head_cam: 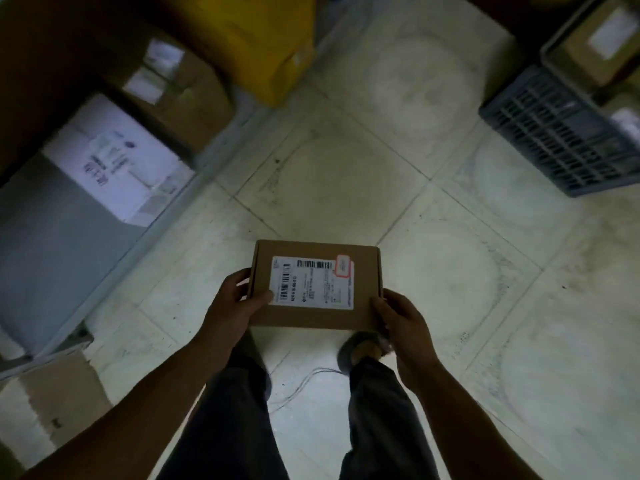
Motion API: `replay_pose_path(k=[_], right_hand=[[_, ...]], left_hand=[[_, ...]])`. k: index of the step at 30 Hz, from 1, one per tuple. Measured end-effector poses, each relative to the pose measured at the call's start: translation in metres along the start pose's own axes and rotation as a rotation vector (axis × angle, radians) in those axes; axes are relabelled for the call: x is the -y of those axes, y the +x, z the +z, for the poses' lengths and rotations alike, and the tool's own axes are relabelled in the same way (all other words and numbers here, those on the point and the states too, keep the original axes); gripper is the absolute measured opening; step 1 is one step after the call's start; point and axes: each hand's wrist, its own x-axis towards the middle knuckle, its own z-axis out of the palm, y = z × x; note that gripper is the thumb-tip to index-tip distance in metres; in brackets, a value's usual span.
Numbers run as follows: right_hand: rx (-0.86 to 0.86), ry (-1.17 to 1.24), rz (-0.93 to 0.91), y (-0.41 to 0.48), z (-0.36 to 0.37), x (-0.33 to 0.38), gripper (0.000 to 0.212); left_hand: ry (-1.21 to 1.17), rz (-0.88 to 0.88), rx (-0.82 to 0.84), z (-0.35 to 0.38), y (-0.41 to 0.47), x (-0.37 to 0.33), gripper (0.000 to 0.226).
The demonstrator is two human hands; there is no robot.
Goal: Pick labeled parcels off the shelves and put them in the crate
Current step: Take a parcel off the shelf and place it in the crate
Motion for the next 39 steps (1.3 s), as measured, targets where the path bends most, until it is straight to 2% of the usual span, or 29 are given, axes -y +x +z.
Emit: replay_pose_path(k=[2, 3, 7, 11, 22, 26, 31, 34, 39], right_hand=[[-0.013, 0.006, 0.006, 0.002, -0.028, -0.002, 0.014], [-0.058, 0.046, 0.025, 0.009, -0.082, 0.004, 0.014], [-0.18, 0.151, 0.03, 0.019, -0.169, 0.024, 0.016], [-0.243, 0.198, 0.034, 0.035, -0.233, 0.043, 0.025], [-0.341, 0.343, 0.119, 0.105, -0.34, 0.131, 0.022], [-0.392, 0.366, 0.15, 0.142, -0.367, 0.177, 0.014], [-0.426, 0.402, 0.152, 0.192, -0.405, 0.23, 0.012], [-0.426, 0.38, 0.175, 0.223, -0.435, 0.252, 0.017], [-0.392, 0.438, 0.178, 0.274, -0.492, 0.287, 0.013]], left_hand=[[-0.003, -0.015, 0.016, 0.03, -0.005, -0.009, 0.05], [0.034, -0.018, 0.052, 0.086, -0.005, -0.022, 0.05], [0.079, -0.028, 0.15, 0.181, -0.002, -0.052, 0.051], [0.159, -0.011, 0.226, 0.257, 0.01, -0.082, 0.05], [0.289, -0.069, 0.335, 0.404, 0.072, -0.183, 0.045], [0.352, -0.103, 0.356, 0.453, 0.107, -0.23, 0.033], [0.431, -0.065, 0.377, 0.523, 0.148, -0.288, 0.038], [0.49, -0.053, 0.374, 0.568, 0.166, -0.314, 0.034], [0.531, -0.013, 0.356, 0.65, 0.195, -0.348, 0.031]])
